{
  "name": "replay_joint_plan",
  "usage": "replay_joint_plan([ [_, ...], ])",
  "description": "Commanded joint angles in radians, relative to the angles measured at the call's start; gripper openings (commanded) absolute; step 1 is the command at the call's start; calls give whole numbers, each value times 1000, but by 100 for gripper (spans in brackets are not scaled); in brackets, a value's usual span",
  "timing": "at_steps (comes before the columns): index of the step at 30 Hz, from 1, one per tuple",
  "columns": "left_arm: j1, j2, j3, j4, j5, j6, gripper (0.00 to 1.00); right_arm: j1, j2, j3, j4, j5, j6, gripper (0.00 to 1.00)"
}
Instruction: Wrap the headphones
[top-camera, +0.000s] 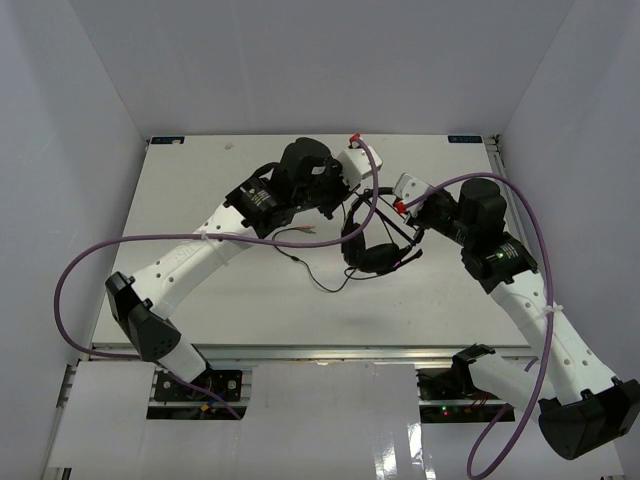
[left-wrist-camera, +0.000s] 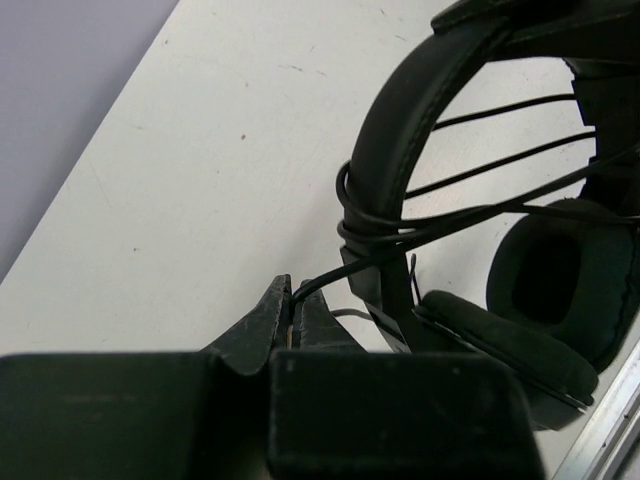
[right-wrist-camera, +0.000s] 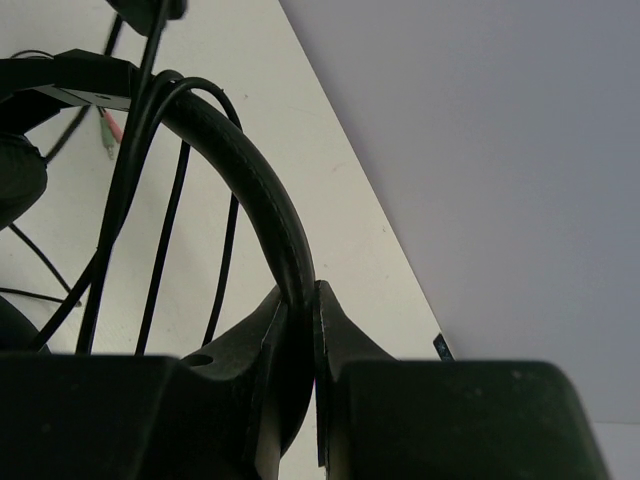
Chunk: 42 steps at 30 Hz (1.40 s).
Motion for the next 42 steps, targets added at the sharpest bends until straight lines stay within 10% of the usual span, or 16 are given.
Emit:
replay_joint_plan([
  [1,36,-90,-28,184,-119,35,0,-8,-22,36,-152,-75,-25,8],
  [13,111,-235,-394,455,-56,-31,1,-14,-20,120,-220,-234,102,8],
  [42,214,-195,-937,1469,477,-514,43,-34,32,307,-297,-638,385,8],
])
